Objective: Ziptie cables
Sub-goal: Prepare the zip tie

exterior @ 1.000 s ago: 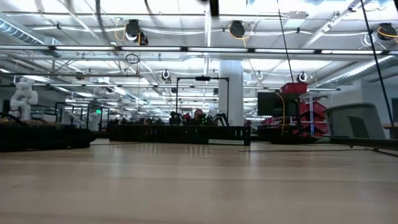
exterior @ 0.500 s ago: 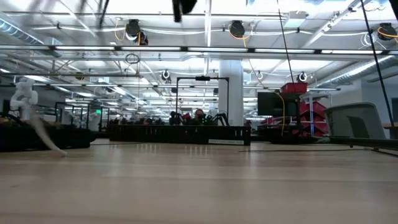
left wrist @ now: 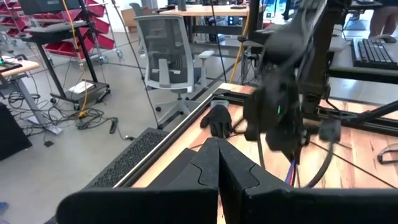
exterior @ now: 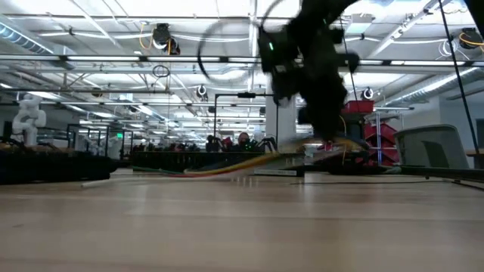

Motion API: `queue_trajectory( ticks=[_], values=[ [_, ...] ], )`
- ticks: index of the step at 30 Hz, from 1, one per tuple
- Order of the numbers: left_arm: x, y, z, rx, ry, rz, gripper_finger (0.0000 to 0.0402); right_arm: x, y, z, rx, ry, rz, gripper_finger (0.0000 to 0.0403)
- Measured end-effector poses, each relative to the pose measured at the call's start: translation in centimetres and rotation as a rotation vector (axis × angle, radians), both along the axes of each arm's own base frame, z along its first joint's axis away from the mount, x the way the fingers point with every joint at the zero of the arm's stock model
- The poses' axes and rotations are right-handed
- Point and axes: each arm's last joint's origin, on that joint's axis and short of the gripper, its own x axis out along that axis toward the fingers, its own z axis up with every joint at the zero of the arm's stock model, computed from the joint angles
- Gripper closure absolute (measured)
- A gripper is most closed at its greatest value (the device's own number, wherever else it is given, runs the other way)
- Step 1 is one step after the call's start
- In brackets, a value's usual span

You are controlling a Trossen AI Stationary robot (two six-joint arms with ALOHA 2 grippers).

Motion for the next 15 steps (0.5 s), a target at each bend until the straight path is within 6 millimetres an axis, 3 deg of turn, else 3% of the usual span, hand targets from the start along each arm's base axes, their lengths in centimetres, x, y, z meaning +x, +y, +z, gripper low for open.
queue_trajectory(
  ticks=[5, 11, 15],
  values=[
    [0.0, 0.0, 0.0, 0.0, 0.0, 0.0, 0.0402, -2.4, -0.6, -4.3, -0.027, 0.096, -0.093, 0.039],
    [0.0, 0.0, 0.0, 0.0, 0.0, 0.0, 0.0401, -2.9, -1.4, -5.0, -0.115, 0.106, -0.108, 0.037],
    [0.0, 0.0, 0.0, -0.001, -0.001, 0.0, 0.0402, -2.6, -1.5, -5.0, -0.104, 0.057, -0.055, 0.0331]
  ],
)
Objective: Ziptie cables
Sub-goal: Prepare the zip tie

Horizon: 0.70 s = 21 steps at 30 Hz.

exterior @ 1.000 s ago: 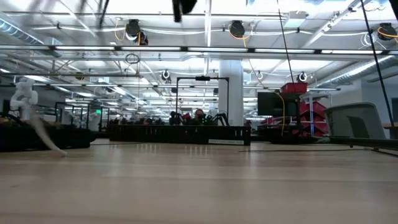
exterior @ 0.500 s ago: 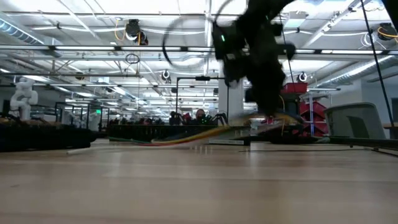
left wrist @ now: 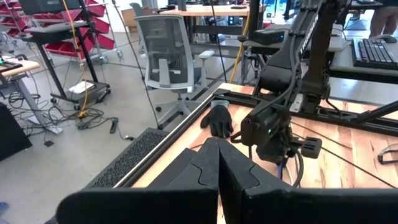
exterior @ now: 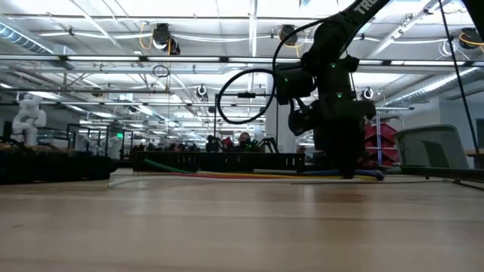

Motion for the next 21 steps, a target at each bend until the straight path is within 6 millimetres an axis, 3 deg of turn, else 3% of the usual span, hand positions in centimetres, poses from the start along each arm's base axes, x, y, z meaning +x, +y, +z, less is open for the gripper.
queue_trajectory(
  ticks=[8, 11, 17, 21],
  values=[
    [0.0, 0.0, 0.0, 0.006, 0.004, -0.001, 0.0402, 0.0, 0.1, 0.2, 0.021, -0.005, 0.054, 0.0193],
    [0.0, 0.0, -0.1, 0.019, 0.016, -0.004, 0.0401, 0.4, -0.3, 0.9, -0.085, 0.009, 0.076, 0.016],
    [-0.1, 0.1, -0.2, 0.033, 0.033, 0.02, 0.0402, 2.2, -2.3, 4.8, -0.34, -0.014, 0.103, 0.016],
    [-0.1, 0.1, -0.4, 0.039, 0.053, 0.024, 0.0401, 1.0, -2.7, 8.4, -0.34, 0.003, 0.106, 0.0186]
  ],
)
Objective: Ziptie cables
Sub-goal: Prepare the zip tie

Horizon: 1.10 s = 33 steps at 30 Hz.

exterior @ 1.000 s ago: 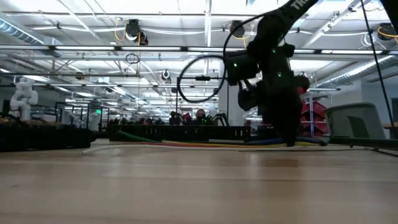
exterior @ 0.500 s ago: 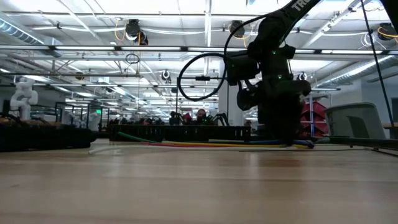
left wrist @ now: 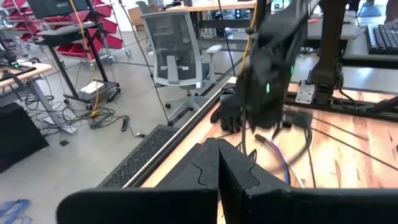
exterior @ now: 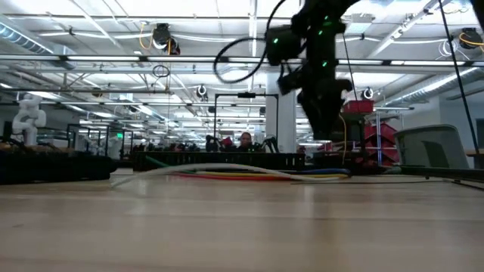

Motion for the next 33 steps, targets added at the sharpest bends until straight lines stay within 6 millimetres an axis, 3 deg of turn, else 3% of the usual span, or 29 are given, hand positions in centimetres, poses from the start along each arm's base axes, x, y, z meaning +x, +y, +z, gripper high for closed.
queue_trajectory(
  ticks=[4, 8, 13, 17, 22, 27, 33],
  values=[
    [0.0, 0.0, -0.1, 0.0, 0.005, 0.001, 0.0402, -3.6, 0.8, 3.0, 0.016, 0.029, -0.047, 0.0218],
    [0.5, 0.0, -0.3, 0.007, 0.023, 0.018, 0.0401, -8.1, 2.8, 4.7, 0.052, 0.001, -0.148, 0.0247],
    [3.7, 0.3, -1.8, 0.051, 0.159, 0.063, 0.0401, -12.3, 5.5, 5.0, 0.13, -0.096, -0.354, 0.0269],
    [6.7, 1.0, -3.9, 0.012, 0.294, 0.023, 0.0392, -13.7, 7.4, 3.4, 0.186, -0.151, -0.434, 0.0266],
    [9.3, 1.9, -6.2, -0.057, 0.408, -0.037, 0.0371, -15.3, 8.8, -0.3, 0.172, -0.001, -0.386, 0.0248],
    [11.3, 2.3, -6.9, -0.092, 0.375, -0.065, 0.0357, -16.6, 8.7, -2.5, 0.082, 0.084, -0.363, 0.0245],
    [14.8, 2.9, -7.9, -0.145, 0.257, -0.155, 0.0354, -17.2, 8.9, -3.9, 0.109, 0.113, -0.365, 0.0275]
  ],
)
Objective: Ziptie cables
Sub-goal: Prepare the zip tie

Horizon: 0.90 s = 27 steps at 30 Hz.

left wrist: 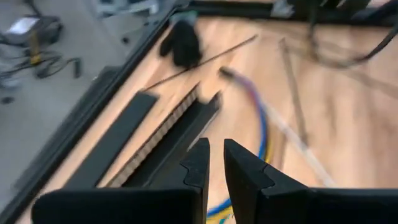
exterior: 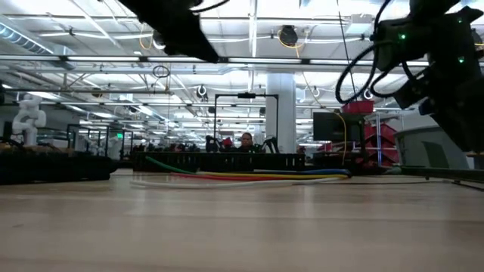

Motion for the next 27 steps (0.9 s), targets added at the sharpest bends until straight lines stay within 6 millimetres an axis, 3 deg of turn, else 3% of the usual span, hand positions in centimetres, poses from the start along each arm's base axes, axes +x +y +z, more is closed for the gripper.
queue_trajectory(
  ticks=[5, 10, 16, 20, 24, 27],
  values=[
    [3.9, 0.3, -3.1, -0.107, -0.034, -0.116, 0.0354, 0.3, 0.0, 0.5, -0.008, -0.071, -0.035, 0.0293],
    [5.1, 0.4, -5.2, -0.216, 0.016, -0.084, 0.0353, 0.8, 0.0, 0.5, 0.012, -0.132, -0.152, 0.0302],
    [4.8, 0.1, -4.8, -0.178, 0.024, -0.115, 0.0353, 2.7, -0.2, 0.6, 0.011, -0.32, -0.223, 0.0303],
    [4.2, 0.2, -4.0, -0.139, 0.022, -0.13, 0.0353, 2.7, -0.3, 0.4, -0.001, -0.293, -0.253, 0.0303],
    [3.9, 0.3, -3.6, -0.122, 0.028, -0.136, 0.0353, 1.6, -0.8, -0.9, -0.096, -0.126, -0.452, 0.0303],
    [3.7, 0.4, -3.3, -0.121, 0.022, -0.135, 0.0353, 1.7, -1.2, -1.7, -0.166, -0.174, -0.685, 0.0303]
  ],
)
